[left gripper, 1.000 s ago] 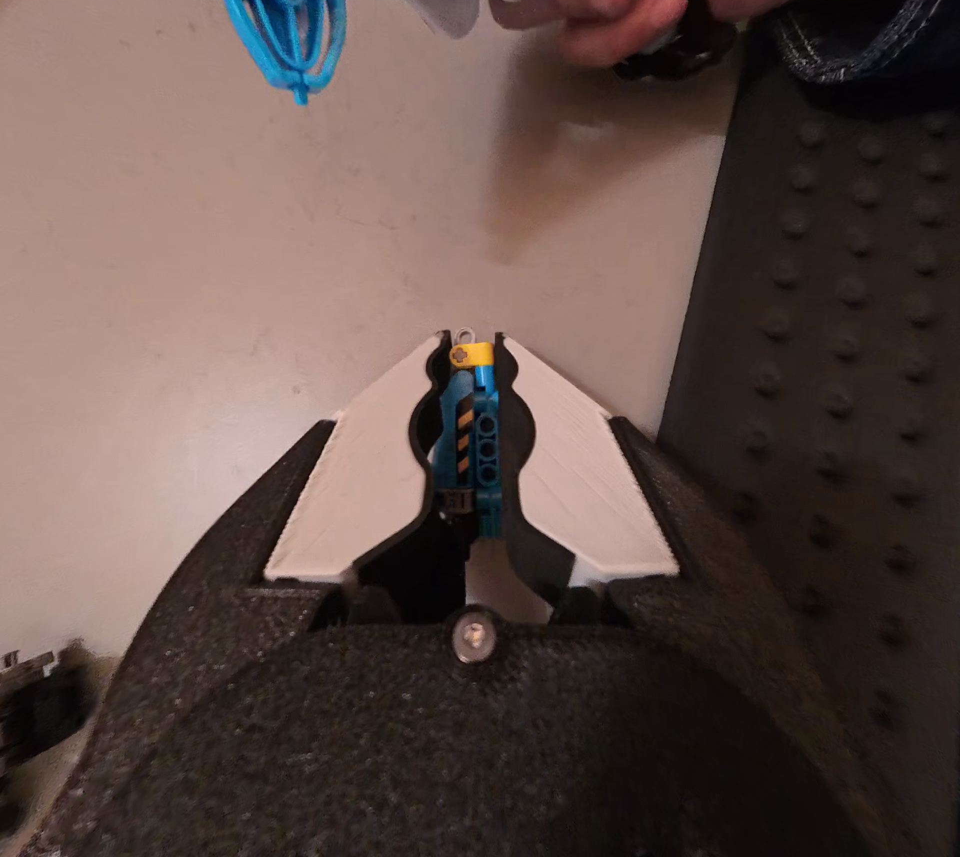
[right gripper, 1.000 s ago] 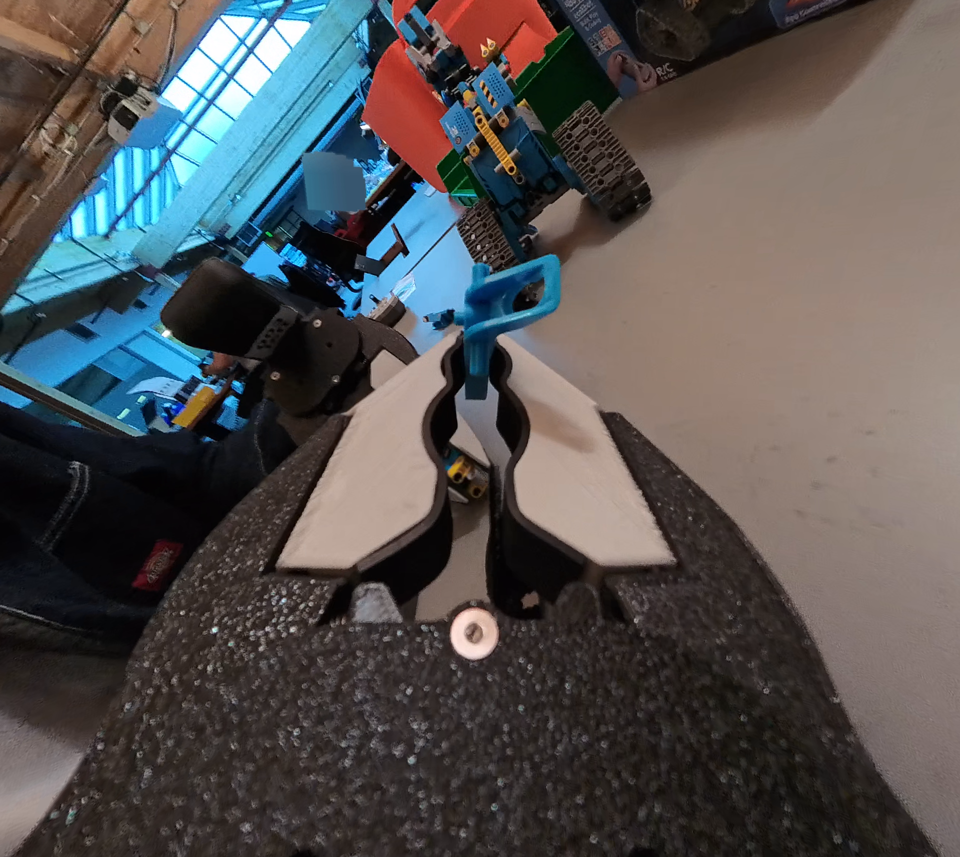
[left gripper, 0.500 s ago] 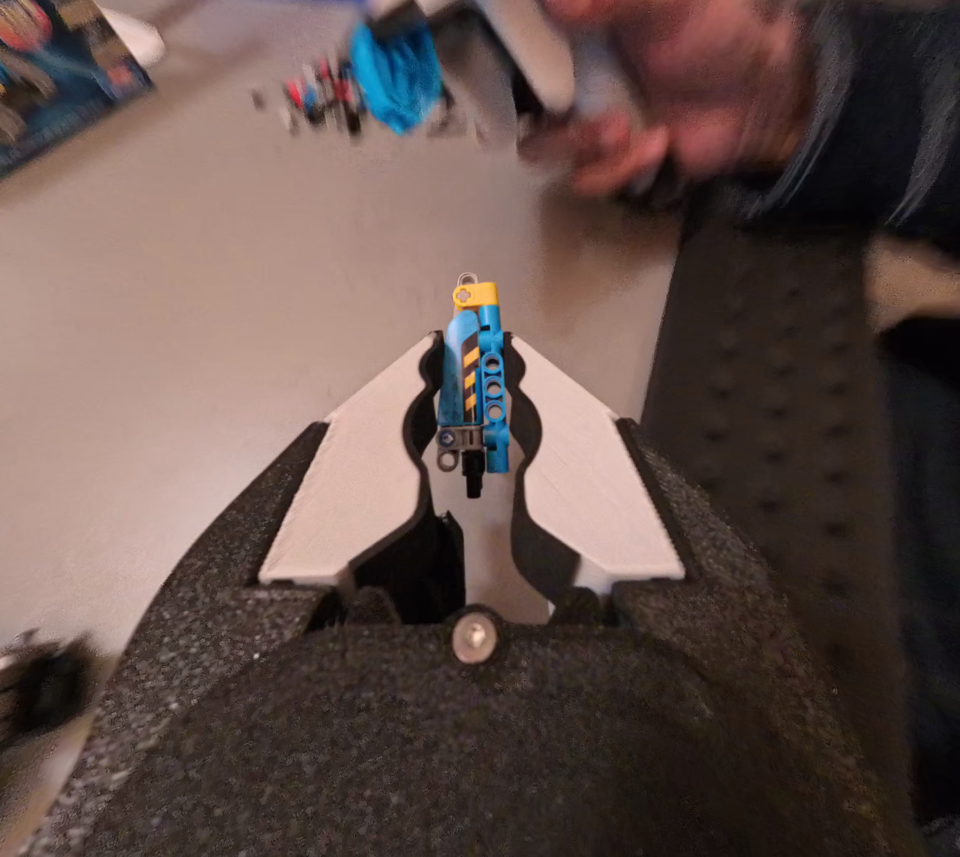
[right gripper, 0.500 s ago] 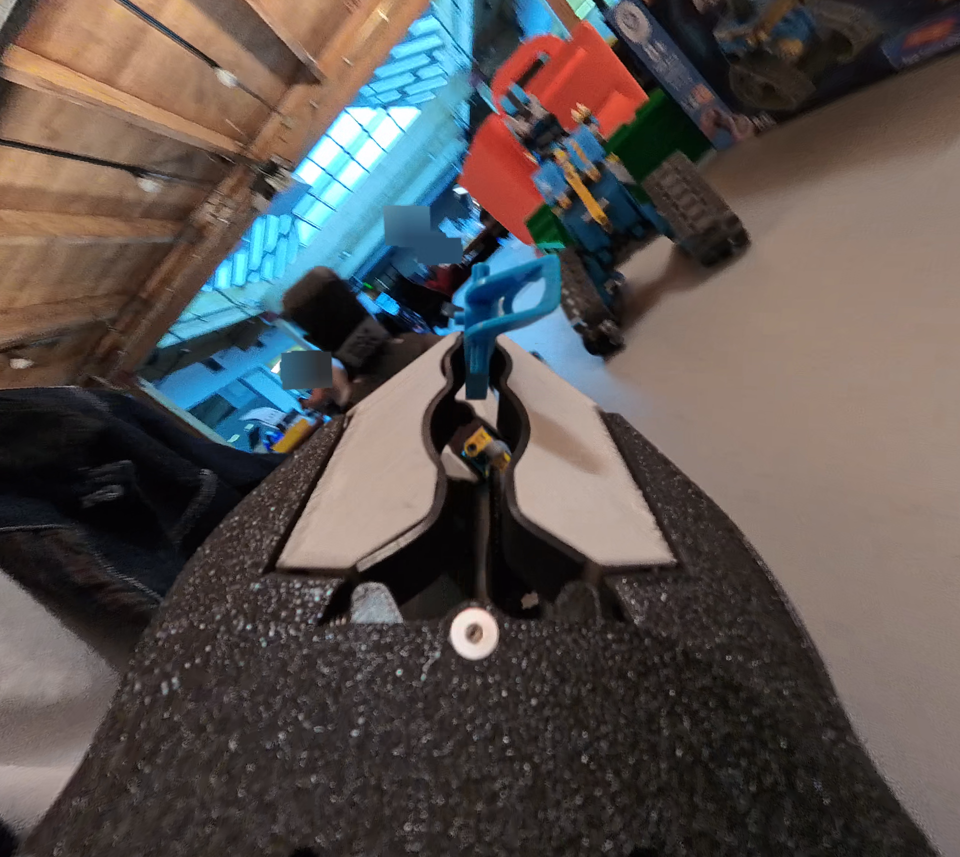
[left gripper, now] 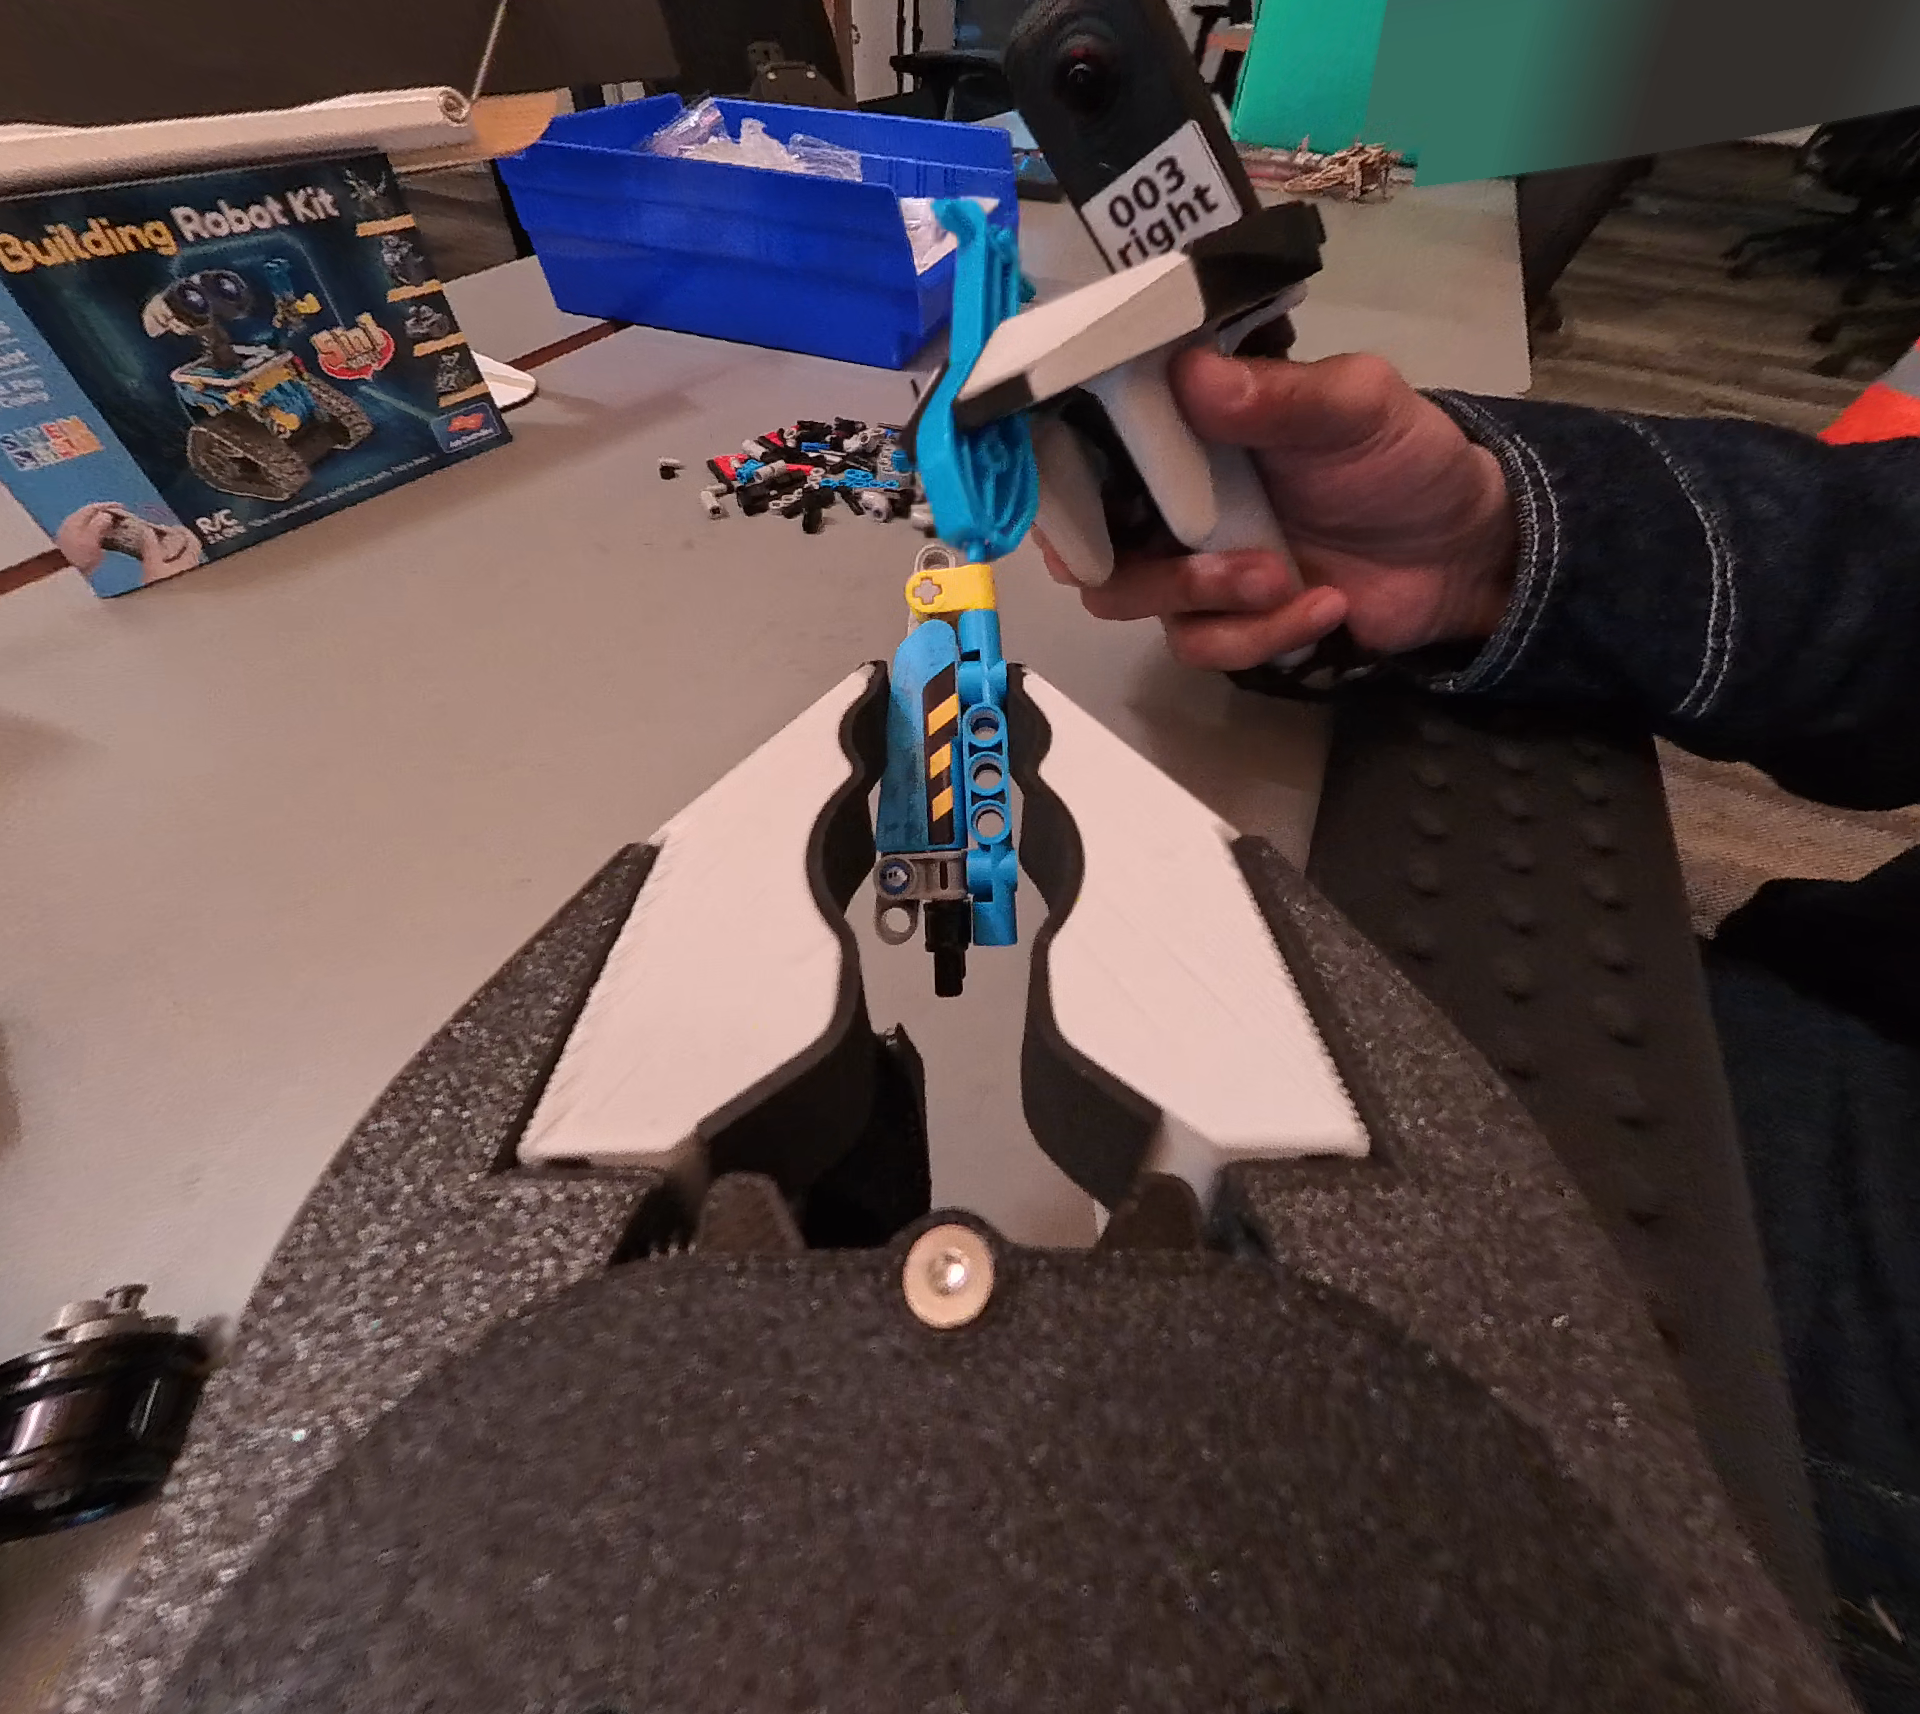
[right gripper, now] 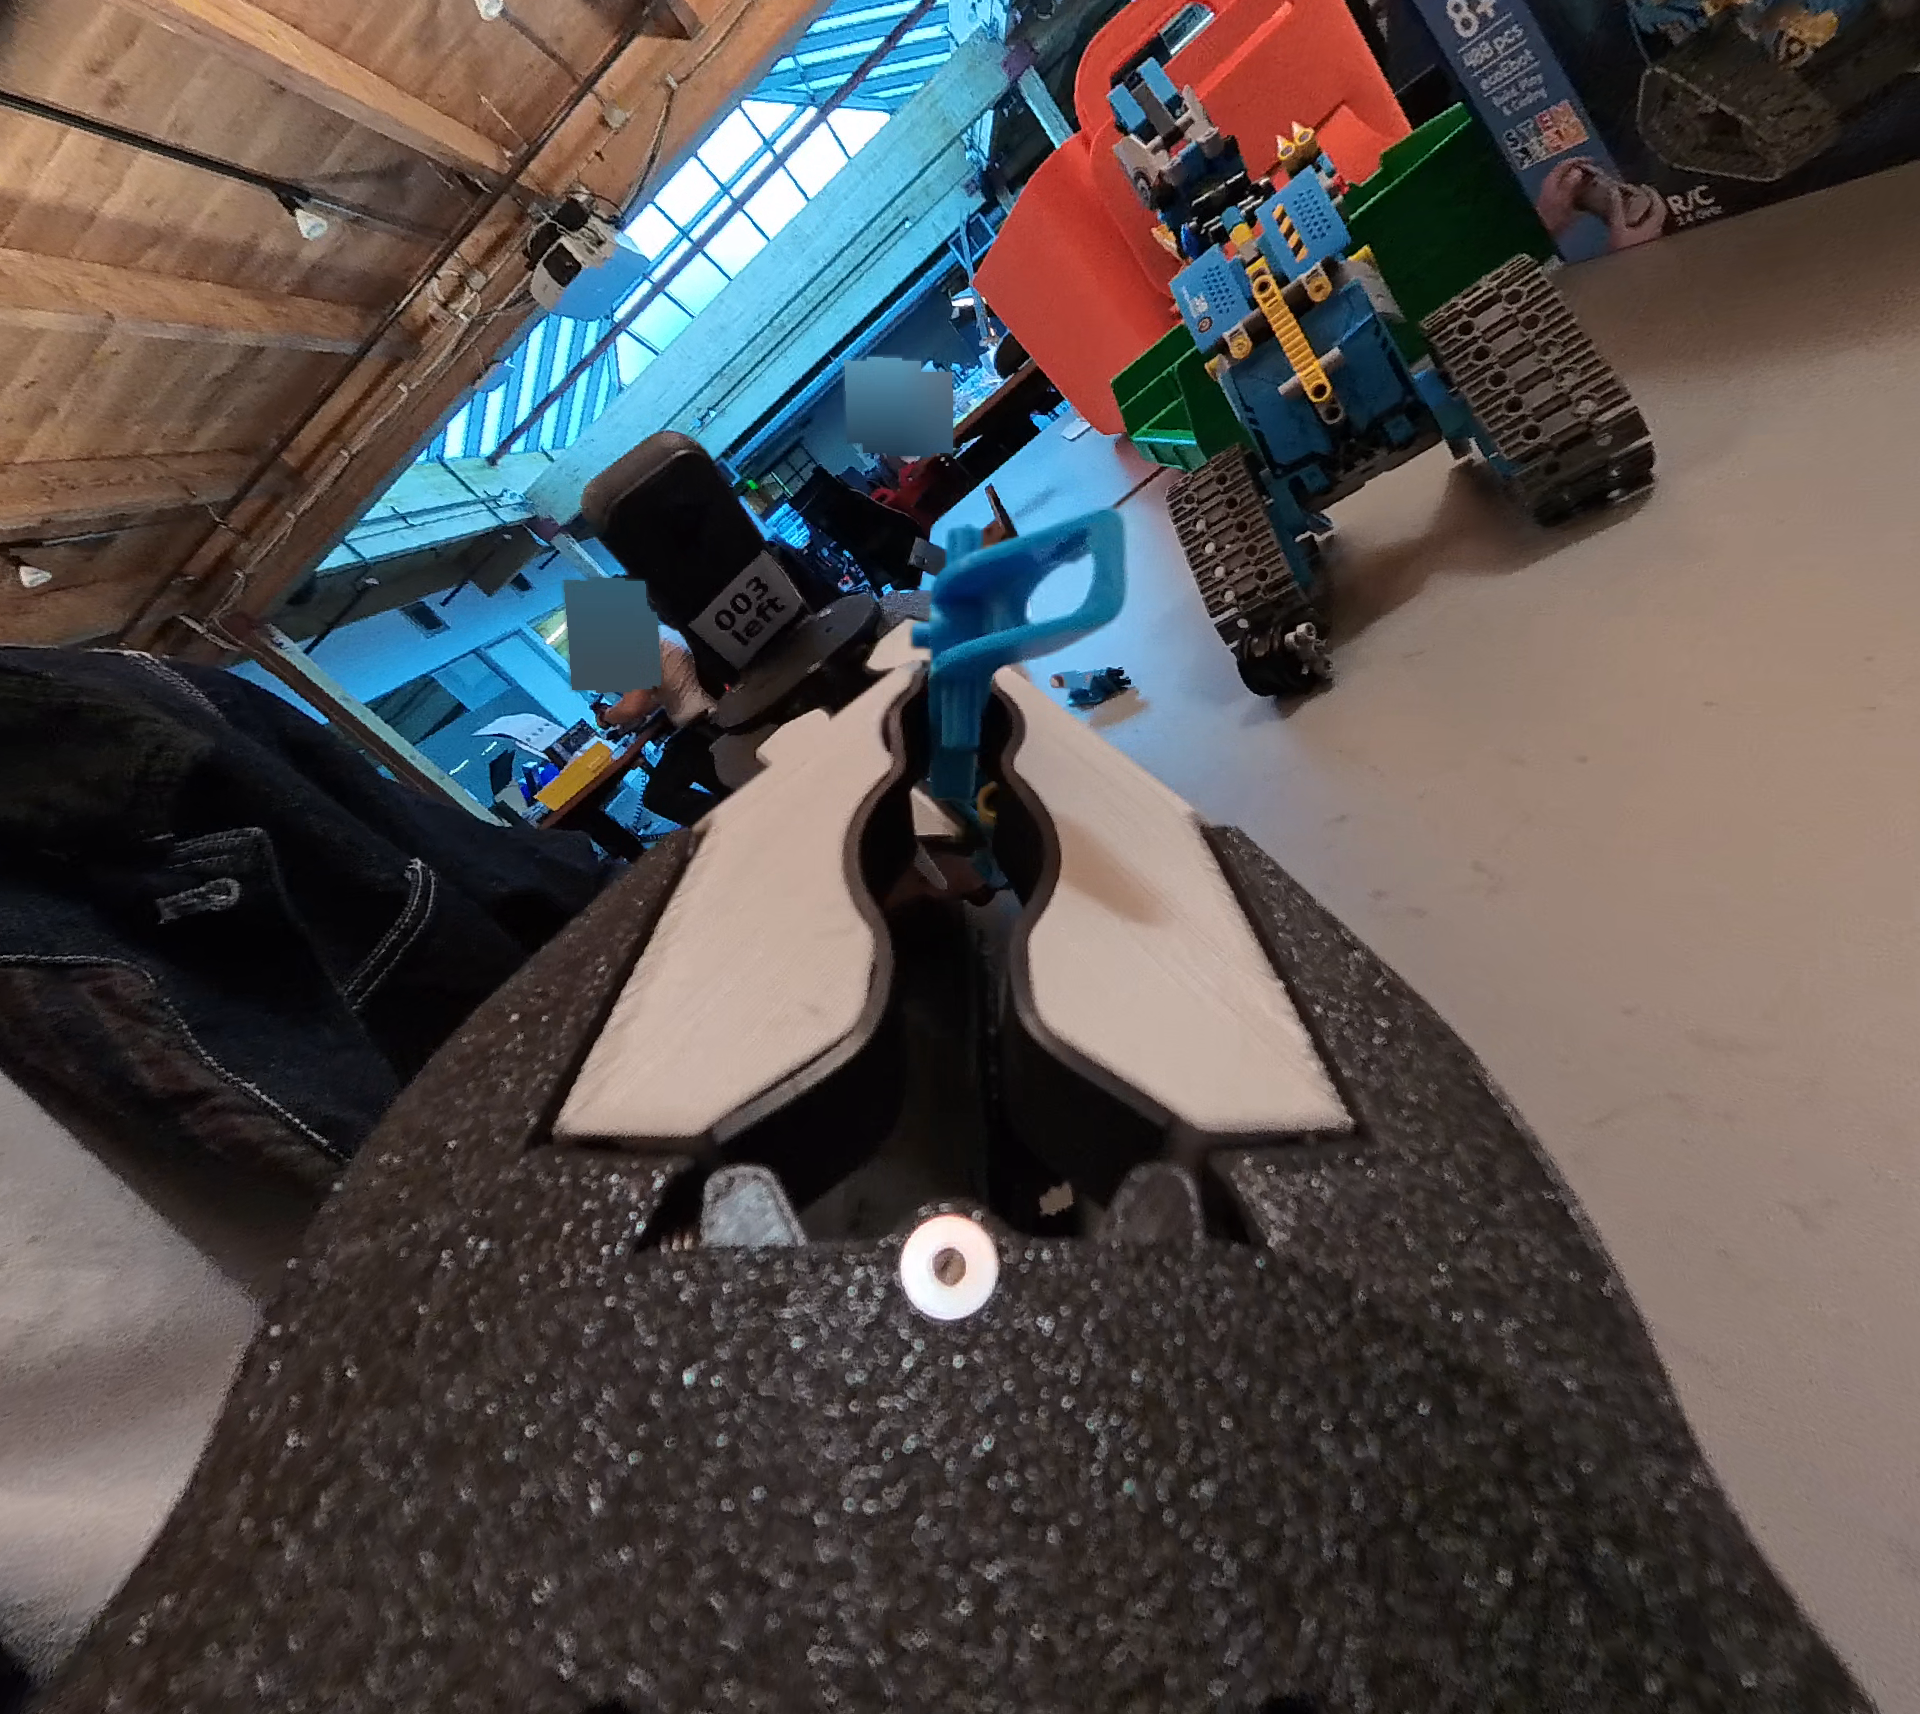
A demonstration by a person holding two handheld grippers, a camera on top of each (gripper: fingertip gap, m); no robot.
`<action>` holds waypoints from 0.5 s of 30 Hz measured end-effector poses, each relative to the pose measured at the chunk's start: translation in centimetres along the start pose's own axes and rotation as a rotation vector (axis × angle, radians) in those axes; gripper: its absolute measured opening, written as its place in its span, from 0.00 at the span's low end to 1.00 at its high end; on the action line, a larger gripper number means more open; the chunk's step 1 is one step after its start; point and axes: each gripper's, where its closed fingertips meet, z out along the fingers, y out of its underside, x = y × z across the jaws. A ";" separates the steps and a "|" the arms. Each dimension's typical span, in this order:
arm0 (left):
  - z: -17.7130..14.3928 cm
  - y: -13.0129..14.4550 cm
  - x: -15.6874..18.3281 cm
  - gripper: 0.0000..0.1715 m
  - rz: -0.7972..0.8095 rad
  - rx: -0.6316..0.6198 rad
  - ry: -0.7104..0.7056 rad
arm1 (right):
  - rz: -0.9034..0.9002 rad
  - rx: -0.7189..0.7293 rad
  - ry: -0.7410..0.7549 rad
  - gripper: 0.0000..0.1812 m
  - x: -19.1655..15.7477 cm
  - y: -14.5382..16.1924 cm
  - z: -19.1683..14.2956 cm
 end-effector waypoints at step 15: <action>0.5 1.6 -1.0 0.11 0.203 -0.124 -0.166 | 0.075 -0.067 0.056 0.03 1.6 1.5 0.2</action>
